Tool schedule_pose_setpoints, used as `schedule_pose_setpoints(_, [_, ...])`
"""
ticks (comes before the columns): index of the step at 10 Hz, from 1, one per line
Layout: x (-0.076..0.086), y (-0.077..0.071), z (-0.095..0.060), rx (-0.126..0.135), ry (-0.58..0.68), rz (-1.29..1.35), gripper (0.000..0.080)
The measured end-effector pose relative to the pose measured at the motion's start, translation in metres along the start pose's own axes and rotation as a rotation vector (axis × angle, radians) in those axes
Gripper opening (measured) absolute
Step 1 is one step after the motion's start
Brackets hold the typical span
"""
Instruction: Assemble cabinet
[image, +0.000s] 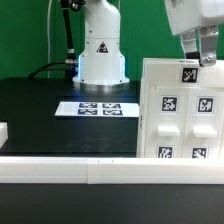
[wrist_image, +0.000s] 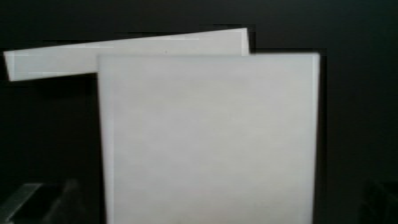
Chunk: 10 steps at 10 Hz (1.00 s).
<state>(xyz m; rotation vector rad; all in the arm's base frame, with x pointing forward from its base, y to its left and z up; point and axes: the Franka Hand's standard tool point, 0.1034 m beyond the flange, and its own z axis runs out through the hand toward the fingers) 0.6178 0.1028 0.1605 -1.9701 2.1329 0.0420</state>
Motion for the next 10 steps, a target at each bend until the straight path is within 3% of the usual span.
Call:
schedule_pose_setpoints(4, [-0.021,0.004,0.0,-0.001,-0.013,-0.022,0.0797])
schedule_pose_setpoints(10, [-0.02,0.005,0.002,-0.003,-0.012,-0.031,0.0797])
